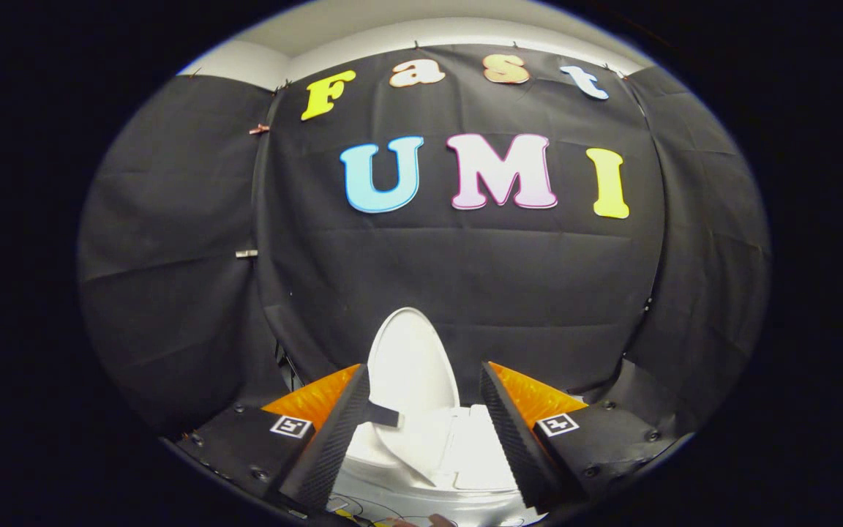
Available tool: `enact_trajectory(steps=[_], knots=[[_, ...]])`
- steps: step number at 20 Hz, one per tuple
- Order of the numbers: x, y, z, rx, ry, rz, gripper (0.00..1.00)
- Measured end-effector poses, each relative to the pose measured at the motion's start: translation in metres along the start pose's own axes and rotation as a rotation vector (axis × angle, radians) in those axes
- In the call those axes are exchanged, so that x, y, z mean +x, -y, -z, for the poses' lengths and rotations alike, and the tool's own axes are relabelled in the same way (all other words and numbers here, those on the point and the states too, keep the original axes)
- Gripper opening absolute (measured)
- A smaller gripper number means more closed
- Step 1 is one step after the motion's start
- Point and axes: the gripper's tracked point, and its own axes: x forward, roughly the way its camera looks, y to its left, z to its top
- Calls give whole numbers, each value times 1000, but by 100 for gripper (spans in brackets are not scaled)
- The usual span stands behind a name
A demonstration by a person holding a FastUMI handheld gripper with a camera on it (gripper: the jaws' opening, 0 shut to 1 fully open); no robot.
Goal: Open the toilet lid.
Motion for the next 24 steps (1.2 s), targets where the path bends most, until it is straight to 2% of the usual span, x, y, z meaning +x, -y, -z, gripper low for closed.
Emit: enact_trajectory(steps=[1, 7, 15, 19, 24], knots=[[-9, 15, -11, 3, 19, 2, 99], [-71, 118, -65, -56, 134, 60, 99], [-150, 256, -84, -65, 204, 196, 98], [-171, 281, -88, -51, 235, 211, 98], [-171, 279, -101, -41, 278, 146, 98]])
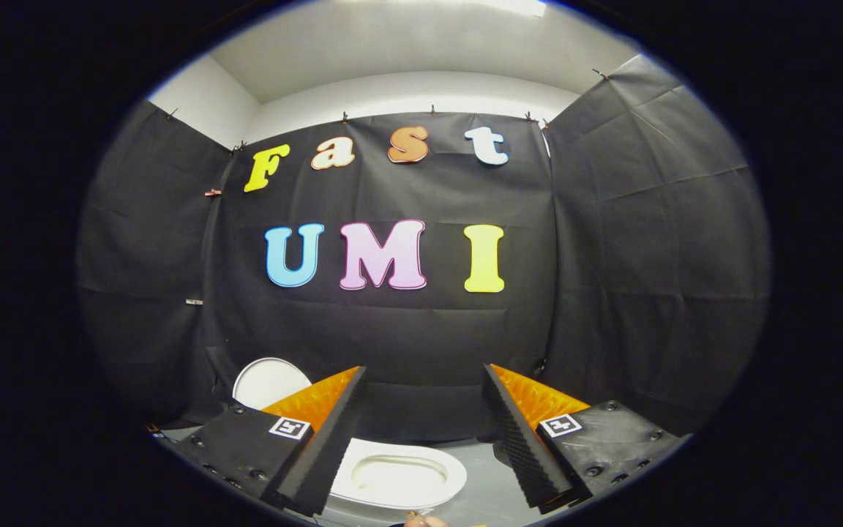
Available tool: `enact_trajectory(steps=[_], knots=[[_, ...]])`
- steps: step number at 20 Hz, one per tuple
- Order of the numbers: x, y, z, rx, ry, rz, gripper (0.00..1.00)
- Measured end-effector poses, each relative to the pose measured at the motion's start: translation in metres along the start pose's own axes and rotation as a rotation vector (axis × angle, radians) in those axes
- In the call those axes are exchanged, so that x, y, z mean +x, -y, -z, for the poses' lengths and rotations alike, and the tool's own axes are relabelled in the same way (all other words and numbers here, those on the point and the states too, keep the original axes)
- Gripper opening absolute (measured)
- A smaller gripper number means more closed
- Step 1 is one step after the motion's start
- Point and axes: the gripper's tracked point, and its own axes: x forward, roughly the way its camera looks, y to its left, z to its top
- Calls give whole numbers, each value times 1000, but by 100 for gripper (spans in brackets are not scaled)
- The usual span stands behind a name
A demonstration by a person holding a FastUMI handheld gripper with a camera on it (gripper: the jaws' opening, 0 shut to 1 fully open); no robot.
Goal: Open the toilet lid.
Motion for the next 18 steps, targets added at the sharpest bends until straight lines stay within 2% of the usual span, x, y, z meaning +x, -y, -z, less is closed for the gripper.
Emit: enact_trajectory(steps=[18], knots=[[-1, 4, -5, 7, 41, -21, 98]])
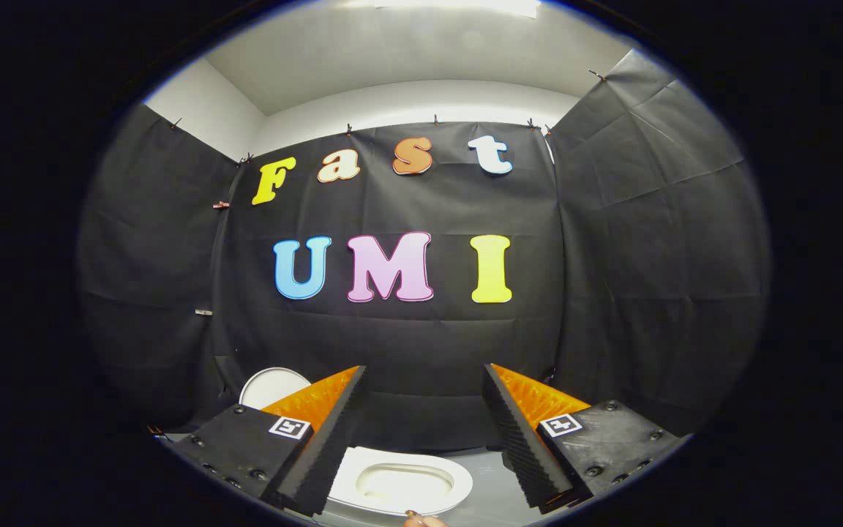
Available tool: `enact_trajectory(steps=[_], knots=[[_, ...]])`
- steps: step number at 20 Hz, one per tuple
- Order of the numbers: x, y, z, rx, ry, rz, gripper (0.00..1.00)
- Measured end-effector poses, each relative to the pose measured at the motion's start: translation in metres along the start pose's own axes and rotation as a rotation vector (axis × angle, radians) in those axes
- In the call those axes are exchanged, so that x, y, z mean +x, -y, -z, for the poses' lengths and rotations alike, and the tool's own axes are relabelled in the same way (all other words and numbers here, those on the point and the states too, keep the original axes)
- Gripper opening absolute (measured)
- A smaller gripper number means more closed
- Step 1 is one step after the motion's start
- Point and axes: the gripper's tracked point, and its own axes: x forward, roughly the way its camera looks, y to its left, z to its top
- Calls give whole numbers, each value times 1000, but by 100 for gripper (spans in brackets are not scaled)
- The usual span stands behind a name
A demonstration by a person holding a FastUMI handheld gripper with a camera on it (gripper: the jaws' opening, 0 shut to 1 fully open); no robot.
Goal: Open the toilet lid.
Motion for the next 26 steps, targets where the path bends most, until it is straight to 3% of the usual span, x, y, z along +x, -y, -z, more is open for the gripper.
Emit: enact_trajectory(steps=[26], knots=[[-6, -7, -4, 7, 8, -12, 98]])
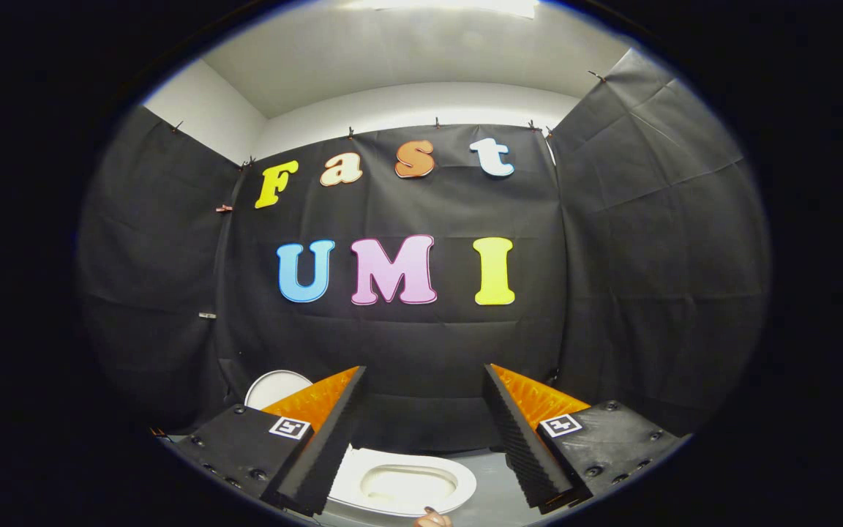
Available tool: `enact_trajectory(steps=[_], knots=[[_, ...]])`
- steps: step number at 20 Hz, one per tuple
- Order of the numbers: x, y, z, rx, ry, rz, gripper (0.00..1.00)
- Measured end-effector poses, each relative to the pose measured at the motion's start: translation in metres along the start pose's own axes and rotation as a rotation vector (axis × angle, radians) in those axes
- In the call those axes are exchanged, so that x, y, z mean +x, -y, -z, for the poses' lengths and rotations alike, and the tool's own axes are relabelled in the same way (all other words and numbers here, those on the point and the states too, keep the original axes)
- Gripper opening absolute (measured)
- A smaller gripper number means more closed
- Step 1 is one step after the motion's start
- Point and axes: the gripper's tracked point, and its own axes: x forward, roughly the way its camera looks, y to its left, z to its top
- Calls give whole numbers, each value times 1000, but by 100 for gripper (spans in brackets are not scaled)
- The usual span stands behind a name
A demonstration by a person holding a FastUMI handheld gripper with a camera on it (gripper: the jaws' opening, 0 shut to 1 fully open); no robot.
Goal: Open the toilet lid.
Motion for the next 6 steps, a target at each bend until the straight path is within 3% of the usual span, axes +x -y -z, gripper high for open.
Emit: enact_trajectory(steps=[6], knots=[[0, 1, 0, 4, 0, -2, 98]])
